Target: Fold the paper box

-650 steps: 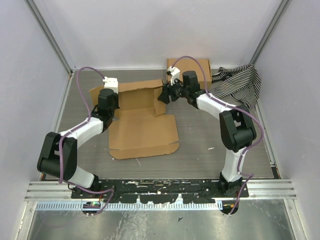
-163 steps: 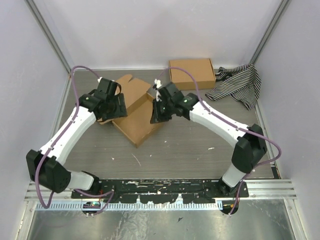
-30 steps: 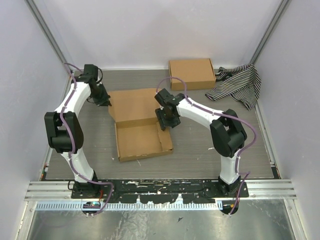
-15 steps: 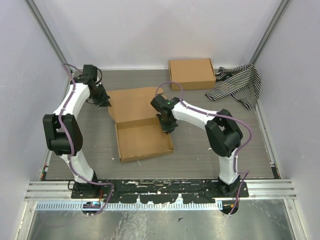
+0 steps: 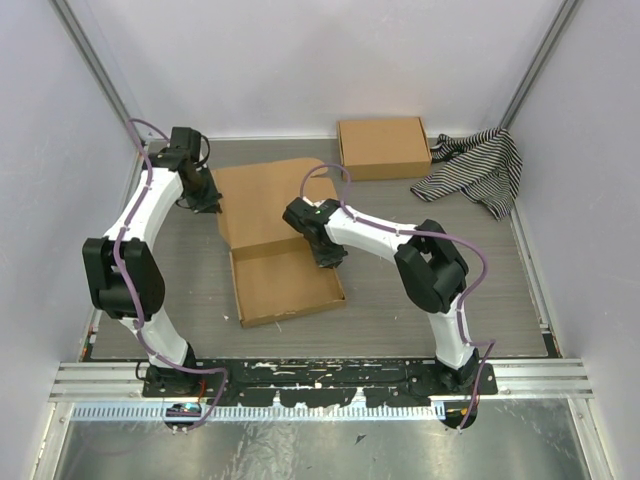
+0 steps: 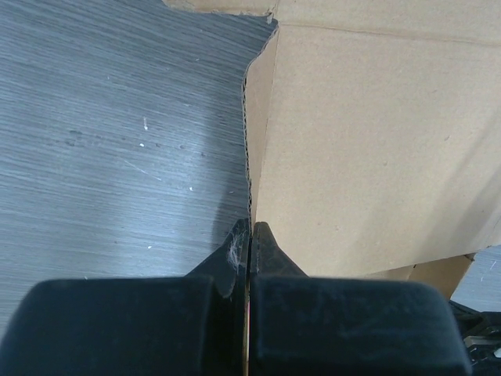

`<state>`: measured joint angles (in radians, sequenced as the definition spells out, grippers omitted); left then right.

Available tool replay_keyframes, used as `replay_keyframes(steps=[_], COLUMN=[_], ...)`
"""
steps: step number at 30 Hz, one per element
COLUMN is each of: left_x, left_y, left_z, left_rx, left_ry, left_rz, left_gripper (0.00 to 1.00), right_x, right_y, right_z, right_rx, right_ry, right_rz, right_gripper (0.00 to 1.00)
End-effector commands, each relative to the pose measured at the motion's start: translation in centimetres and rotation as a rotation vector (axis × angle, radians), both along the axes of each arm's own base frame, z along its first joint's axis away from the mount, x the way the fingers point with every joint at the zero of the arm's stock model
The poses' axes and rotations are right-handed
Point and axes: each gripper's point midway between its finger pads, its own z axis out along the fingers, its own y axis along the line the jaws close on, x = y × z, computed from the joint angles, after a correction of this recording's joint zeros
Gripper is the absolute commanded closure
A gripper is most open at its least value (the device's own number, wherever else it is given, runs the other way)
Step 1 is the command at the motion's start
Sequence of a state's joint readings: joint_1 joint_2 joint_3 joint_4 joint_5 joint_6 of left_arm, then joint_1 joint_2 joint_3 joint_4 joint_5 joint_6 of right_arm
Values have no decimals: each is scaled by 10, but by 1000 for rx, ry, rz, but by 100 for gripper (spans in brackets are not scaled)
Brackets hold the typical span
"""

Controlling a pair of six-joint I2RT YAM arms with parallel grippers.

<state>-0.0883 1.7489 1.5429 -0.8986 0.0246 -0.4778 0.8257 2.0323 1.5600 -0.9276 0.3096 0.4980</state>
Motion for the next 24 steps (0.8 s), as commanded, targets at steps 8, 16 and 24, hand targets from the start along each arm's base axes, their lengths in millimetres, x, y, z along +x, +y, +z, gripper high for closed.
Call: replay_keyframes(steps=[8,16,24], left_x=[3,2,-2], left_y=[0,0,0], left_z=[27,29,26], left_rx=[8,4,5], left_ry=[-68,-64,-55], left_rz=[-11,-12,-11], left_gripper=[100,100,100], right_x=[-19,-14,-22], right_y=[-2,1,-19], right_z=[-29,-26,-38], right_rx=[-19,-19,-84], right_ry=[114,98,101], right_rz=[15,-13,-26], right_gripper=[95,79,99])
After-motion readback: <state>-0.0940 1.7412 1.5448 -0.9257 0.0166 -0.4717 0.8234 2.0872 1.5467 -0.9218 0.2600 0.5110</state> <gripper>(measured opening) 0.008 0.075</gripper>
